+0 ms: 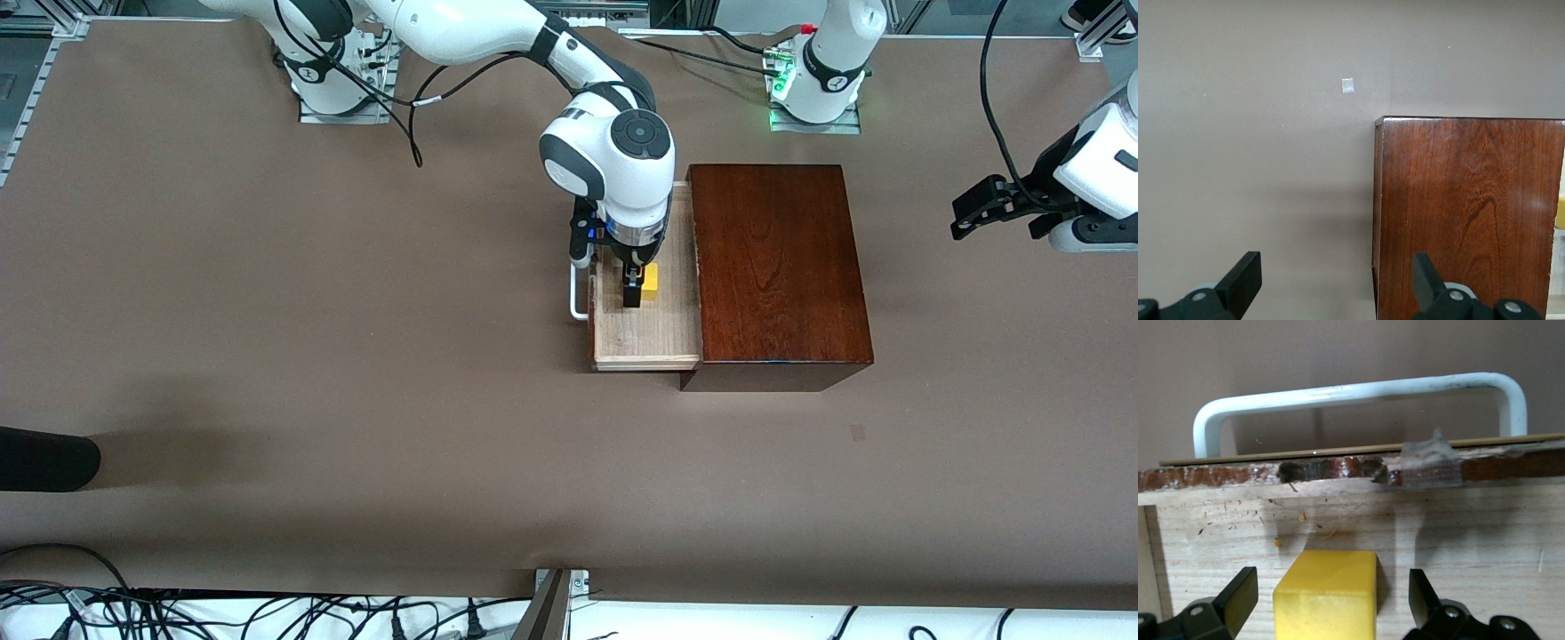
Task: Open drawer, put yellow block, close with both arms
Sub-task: 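Lower the yellow cube into the open drawer and open the right gripper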
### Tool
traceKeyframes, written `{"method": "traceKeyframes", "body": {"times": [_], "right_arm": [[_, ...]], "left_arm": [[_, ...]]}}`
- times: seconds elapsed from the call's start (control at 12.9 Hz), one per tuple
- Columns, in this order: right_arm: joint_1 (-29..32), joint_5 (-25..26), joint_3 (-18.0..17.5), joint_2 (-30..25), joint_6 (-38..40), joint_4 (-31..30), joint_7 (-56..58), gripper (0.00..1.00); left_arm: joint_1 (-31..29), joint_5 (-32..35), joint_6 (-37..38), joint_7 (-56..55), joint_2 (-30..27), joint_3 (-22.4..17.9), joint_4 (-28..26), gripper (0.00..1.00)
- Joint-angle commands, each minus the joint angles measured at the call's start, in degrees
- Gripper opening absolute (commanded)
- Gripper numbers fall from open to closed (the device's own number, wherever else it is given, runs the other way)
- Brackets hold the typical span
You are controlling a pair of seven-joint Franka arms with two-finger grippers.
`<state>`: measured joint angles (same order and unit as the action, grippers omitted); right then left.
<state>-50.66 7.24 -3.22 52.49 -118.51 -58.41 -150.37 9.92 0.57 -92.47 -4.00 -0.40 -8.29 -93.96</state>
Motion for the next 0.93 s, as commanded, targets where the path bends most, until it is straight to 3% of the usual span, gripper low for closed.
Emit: {"method": "traceKeyframes", "body": {"times": [0.0,0.23,0.54,0.85], "right_arm": [[0.03,-0.74,-0.12,0.42,1.08,1.81,0.60,1.00],[0.47,-0.74,-0.12,-0.36,3.44,2.25,0.69,1.00],[2.92,-0.74,-0.12,-8.87,9.68,2.95,1.73,1.00],[7.23,-0.47,0.75,-18.11,16.97,2.87,19.97,1.00]], "left_arm": [[-0.60,-1.45,0.27,1.18,1.10,0.20,1.77,1.00],[-0.60,-1.45,0.18,1.18,1.10,0.20,1.77,1.00],[-0.60,-1.27,0.18,1.27,1.28,0.20,1.77,1.00],[-0.07,-1.09,0.45,0.49,1.37,0.64,1.77,1.00]]}}
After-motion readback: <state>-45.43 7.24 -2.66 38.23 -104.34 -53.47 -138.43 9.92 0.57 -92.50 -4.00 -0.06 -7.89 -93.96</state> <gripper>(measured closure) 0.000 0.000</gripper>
